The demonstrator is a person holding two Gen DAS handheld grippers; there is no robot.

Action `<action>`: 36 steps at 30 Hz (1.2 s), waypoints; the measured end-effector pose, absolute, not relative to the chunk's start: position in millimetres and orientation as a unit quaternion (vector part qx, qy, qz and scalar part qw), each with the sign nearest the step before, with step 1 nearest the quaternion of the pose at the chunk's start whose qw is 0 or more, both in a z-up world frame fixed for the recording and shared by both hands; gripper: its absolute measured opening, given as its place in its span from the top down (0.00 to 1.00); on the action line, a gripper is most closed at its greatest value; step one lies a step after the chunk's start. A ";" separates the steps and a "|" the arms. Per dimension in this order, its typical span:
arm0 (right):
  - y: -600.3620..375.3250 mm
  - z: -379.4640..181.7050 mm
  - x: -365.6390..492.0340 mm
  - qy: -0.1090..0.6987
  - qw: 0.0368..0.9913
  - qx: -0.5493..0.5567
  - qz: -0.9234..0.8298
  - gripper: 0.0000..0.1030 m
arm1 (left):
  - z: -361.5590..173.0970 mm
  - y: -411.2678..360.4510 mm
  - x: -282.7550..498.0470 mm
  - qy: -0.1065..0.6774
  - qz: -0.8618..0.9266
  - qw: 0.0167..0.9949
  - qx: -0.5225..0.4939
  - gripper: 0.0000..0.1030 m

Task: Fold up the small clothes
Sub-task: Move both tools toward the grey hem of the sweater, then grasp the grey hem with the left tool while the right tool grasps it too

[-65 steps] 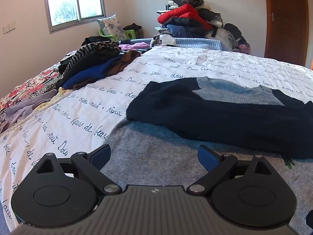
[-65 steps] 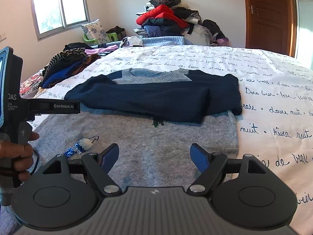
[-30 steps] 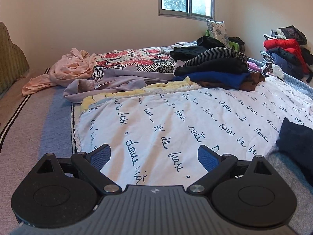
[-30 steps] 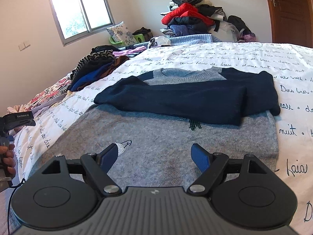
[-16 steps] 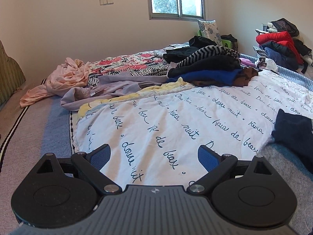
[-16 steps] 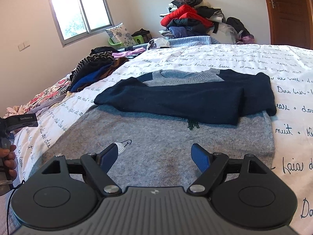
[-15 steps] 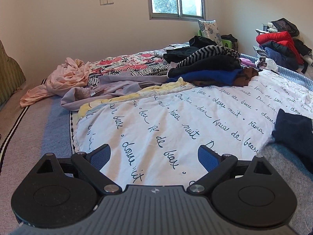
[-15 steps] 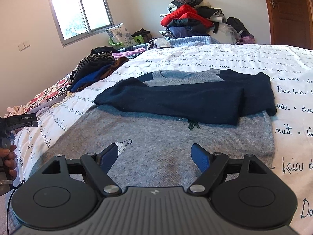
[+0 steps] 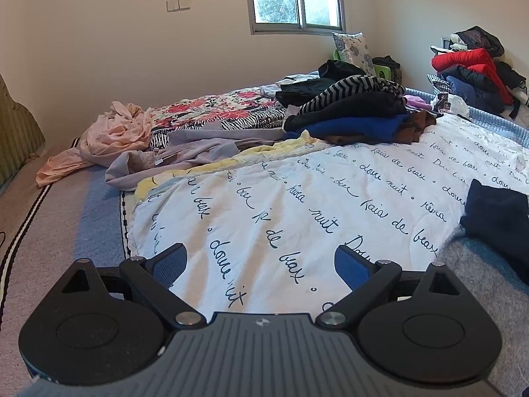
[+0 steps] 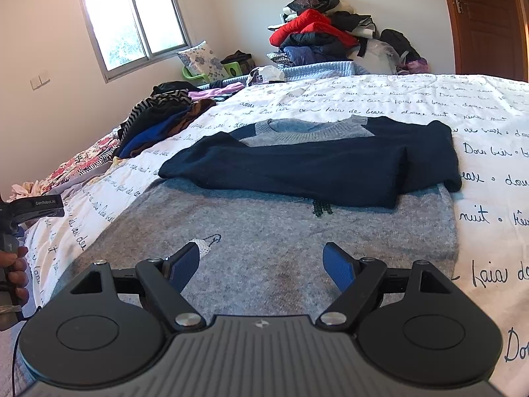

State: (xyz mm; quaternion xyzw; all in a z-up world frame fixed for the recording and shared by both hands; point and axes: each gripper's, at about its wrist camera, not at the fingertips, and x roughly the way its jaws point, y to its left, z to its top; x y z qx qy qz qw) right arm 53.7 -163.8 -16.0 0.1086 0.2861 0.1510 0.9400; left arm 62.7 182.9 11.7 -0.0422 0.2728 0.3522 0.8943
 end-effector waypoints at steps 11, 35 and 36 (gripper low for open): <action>-165.6 -14.9 50.2 0.284 0.941 0.107 0.151 0.20 | 11.9 182.4 61.4 0.274 0.350 0.895 -0.042 0.08; -244.3 -36.3 -13.6 0.292 0.920 0.229 0.128 0.20 | 8.2 190.2 26.6 0.311 -0.008 0.950 -0.028 0.08; -251.4 -39.9 -16.6 0.295 0.915 0.244 0.127 0.20 | 6.3 191.2 23.3 0.319 -0.039 0.947 -0.025 0.08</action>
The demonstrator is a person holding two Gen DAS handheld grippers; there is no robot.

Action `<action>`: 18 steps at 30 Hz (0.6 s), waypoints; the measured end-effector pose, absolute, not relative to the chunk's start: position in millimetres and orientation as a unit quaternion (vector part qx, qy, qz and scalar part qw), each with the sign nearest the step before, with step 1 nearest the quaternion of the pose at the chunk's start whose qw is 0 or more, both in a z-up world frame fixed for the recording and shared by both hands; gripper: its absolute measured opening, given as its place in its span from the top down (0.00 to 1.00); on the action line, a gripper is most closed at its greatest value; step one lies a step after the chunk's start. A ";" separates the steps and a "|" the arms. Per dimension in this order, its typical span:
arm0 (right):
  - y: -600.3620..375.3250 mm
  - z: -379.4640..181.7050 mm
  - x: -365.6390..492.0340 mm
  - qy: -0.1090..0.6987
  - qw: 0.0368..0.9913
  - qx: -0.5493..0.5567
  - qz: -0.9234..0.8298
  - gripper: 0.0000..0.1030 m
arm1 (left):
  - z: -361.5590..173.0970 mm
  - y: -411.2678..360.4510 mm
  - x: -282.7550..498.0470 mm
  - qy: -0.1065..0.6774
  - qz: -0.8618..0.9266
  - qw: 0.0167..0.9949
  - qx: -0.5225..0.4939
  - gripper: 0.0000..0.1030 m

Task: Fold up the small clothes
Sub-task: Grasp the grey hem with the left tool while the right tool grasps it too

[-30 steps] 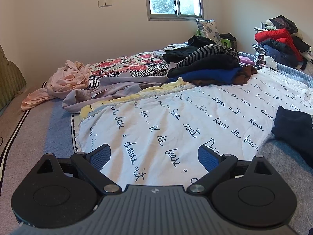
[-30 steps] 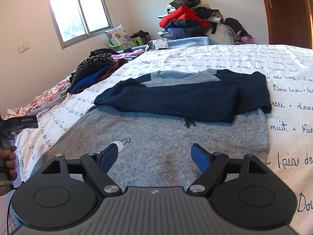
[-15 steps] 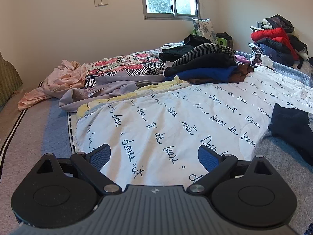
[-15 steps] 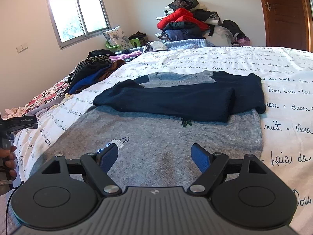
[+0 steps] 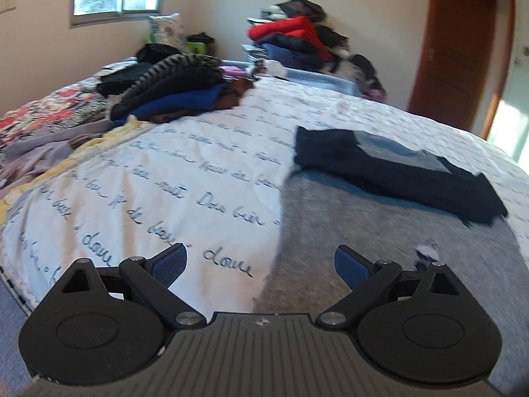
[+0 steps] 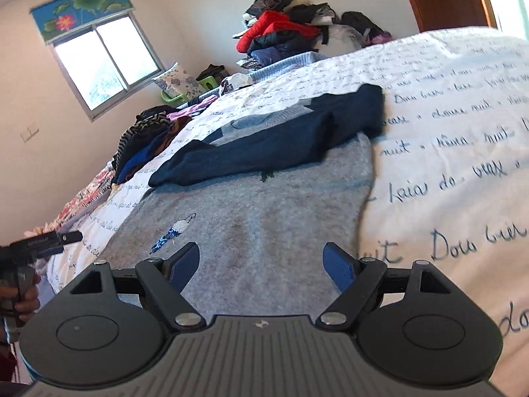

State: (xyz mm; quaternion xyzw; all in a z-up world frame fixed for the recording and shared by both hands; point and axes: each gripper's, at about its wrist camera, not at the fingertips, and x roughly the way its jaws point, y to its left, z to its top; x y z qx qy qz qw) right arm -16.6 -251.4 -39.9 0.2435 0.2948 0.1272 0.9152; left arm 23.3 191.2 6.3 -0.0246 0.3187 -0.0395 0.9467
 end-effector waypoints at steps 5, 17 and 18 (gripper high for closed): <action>-276.0 -49.8 -37.5 0.305 0.907 0.262 0.127 0.20 | -10.0 197.4 8.1 0.354 -0.142 0.924 -0.006 0.08; -282.1 -63.4 -79.5 0.333 0.883 0.241 0.227 0.20 | -50.0 233.8 -10.1 0.400 -0.262 0.877 -0.046 0.08; -282.1 -64.9 -80.9 0.334 0.879 0.245 0.237 0.20 | -52.3 235.7 -11.5 0.396 -0.271 0.876 -0.052 0.08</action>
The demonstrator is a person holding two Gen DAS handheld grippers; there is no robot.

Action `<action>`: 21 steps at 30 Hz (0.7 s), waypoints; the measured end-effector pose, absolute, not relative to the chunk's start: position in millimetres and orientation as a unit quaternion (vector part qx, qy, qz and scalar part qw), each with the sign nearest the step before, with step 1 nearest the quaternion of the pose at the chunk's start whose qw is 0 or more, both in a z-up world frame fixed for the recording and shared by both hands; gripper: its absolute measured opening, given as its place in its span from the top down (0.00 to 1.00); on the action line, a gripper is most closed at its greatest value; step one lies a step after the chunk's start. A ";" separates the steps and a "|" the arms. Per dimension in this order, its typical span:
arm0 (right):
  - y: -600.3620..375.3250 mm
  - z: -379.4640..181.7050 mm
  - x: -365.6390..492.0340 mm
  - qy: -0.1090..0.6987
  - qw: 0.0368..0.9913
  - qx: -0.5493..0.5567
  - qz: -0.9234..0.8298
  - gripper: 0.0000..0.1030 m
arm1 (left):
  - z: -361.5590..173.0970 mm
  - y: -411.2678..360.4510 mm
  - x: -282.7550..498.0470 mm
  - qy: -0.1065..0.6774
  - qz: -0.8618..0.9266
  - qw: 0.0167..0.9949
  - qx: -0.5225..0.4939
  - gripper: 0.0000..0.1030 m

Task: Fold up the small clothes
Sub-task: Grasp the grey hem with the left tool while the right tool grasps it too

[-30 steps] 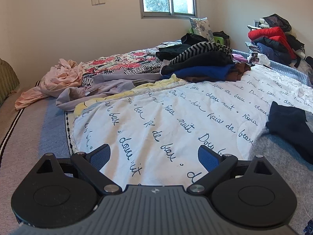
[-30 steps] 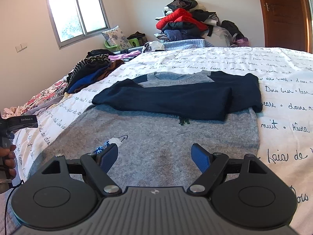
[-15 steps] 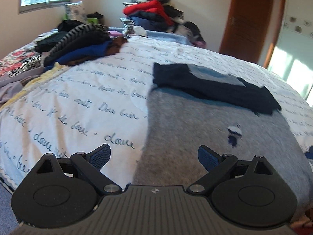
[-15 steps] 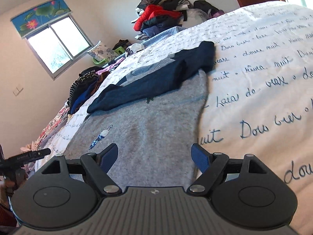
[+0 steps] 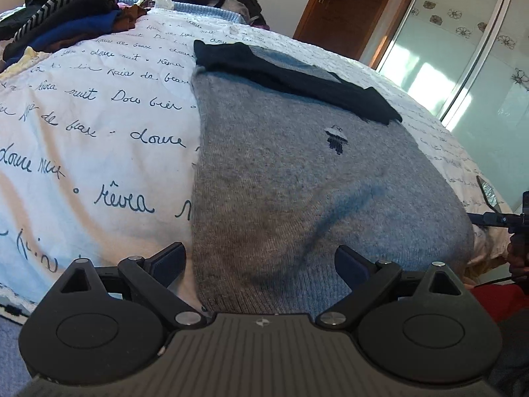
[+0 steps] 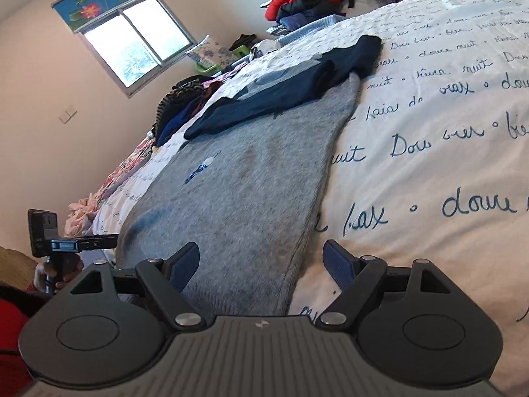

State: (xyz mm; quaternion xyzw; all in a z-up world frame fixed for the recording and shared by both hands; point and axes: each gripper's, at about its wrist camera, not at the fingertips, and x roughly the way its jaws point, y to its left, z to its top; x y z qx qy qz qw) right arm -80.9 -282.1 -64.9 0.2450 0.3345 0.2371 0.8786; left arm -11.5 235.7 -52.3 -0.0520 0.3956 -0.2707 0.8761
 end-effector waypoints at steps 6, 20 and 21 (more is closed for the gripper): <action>-277.7 -71.2 -90.4 0.351 0.847 0.254 0.307 0.20 | -64.1 243.3 -20.2 0.398 -0.309 0.860 -0.077 0.08; -253.3 -91.3 -79.2 0.413 0.806 0.248 0.344 0.78 | -86.7 254.0 -13.3 0.469 -0.344 0.800 -0.147 0.78; -252.1 -91.9 -81.0 0.417 0.807 0.243 0.341 0.81 | -87.4 252.5 -13.1 0.475 -0.345 0.797 -0.143 0.89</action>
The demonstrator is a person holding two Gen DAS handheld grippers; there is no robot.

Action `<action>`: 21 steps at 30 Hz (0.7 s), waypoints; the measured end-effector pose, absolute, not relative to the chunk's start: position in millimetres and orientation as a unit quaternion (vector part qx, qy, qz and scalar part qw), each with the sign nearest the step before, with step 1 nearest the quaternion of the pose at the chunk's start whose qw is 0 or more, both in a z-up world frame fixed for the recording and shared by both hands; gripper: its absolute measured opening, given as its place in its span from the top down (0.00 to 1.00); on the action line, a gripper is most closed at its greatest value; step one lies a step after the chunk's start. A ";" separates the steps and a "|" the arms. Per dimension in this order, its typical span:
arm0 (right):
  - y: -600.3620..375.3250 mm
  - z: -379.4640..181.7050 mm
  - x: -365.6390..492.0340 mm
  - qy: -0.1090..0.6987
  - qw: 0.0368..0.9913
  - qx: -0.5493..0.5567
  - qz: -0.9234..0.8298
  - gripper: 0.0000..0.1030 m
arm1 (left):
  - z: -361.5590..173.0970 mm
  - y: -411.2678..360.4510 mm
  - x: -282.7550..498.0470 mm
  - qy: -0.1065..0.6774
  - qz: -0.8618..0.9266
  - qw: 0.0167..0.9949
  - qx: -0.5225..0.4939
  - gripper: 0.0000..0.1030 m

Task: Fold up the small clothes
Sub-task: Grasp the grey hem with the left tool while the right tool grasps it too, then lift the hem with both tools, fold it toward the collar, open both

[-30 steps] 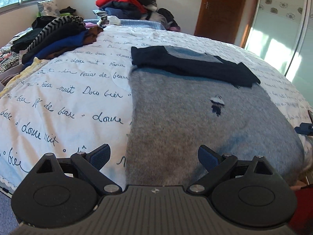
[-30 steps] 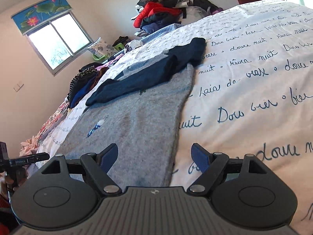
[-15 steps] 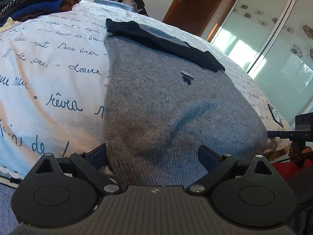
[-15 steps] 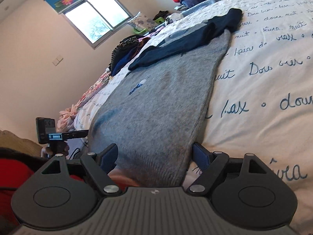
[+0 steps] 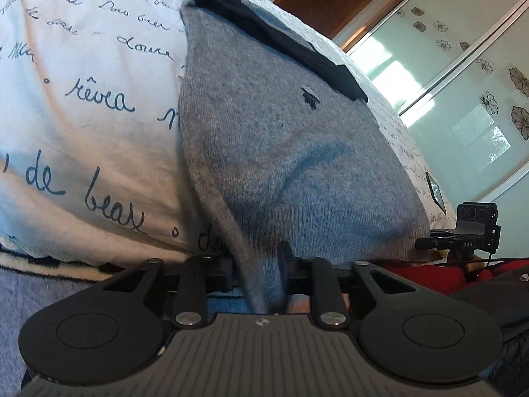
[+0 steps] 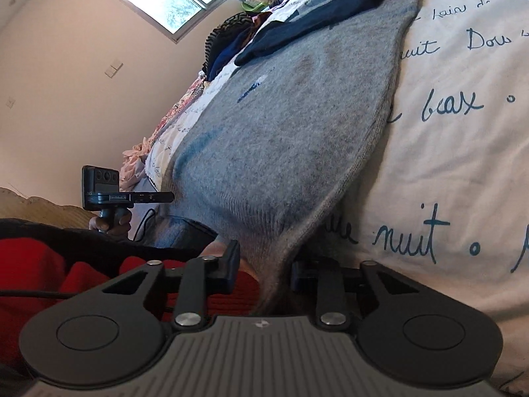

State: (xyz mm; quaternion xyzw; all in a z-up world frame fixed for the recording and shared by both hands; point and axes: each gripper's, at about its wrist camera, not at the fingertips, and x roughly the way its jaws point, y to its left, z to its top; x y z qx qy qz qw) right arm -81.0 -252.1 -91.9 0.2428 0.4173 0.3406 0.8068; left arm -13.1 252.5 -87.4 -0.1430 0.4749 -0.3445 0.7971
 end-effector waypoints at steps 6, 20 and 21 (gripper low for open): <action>-243.8 -82.0 -86.9 0.417 0.820 0.210 0.330 0.93 | -75.9 243.8 -15.5 0.467 -0.355 0.801 -0.122 0.94; -249.3 13.5 -67.8 0.245 0.873 0.208 0.367 0.93 | 23.6 220.0 -3.9 0.323 -0.357 0.865 -0.144 0.94; -247.8 18.6 -63.1 0.239 0.876 0.205 0.365 0.93 | 29.0 217.1 -1.0 0.313 -0.354 0.868 -0.150 0.94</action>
